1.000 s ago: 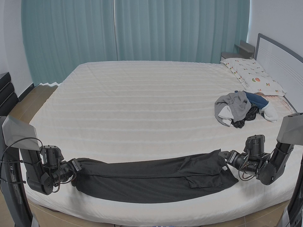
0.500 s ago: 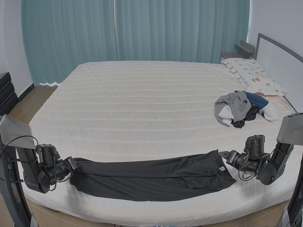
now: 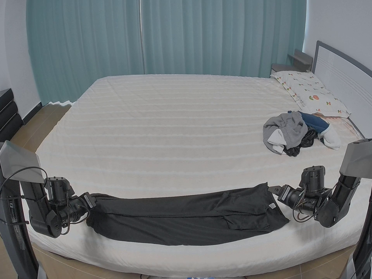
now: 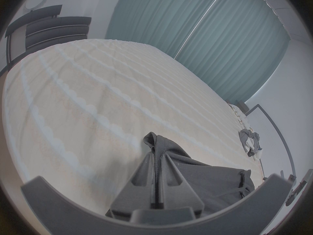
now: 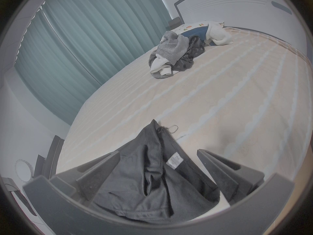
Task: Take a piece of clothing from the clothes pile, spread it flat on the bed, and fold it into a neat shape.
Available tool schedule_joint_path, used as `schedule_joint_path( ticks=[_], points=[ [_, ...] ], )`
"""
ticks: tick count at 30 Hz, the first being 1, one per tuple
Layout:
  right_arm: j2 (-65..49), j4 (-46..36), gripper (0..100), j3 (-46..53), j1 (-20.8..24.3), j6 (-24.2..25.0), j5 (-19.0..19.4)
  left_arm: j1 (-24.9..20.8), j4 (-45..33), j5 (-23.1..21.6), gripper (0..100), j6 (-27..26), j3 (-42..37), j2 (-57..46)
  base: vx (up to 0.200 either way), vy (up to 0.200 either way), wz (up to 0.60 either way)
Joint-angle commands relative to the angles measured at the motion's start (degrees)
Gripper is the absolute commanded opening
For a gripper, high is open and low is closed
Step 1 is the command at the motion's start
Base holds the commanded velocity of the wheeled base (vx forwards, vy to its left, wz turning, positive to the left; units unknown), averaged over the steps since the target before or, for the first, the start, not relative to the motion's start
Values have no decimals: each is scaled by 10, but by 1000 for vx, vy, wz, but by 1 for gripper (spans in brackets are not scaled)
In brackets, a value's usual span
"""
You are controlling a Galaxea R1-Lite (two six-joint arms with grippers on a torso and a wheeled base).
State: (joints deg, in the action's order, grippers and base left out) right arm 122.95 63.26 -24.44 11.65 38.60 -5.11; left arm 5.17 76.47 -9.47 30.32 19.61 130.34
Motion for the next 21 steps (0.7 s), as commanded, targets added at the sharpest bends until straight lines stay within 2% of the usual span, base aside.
schedule_joint_path(
  ticks=[1,9,15,21],
  points=[
    [1,0,100,0,0,0,0,-1,0,0,0,1,1,0,0,0,0],
    [0,0,100,0,0,0,0,-1,0,1,0,2,4,1,0,0,0],
    [0,0,100,-1,1,0,0,-11,0,2,0,50,20,-3,0,0,0],
    [-1,0,100,0,1,0,0,-20,0,2,0,55,18,-7,0,0,0]
  ],
)
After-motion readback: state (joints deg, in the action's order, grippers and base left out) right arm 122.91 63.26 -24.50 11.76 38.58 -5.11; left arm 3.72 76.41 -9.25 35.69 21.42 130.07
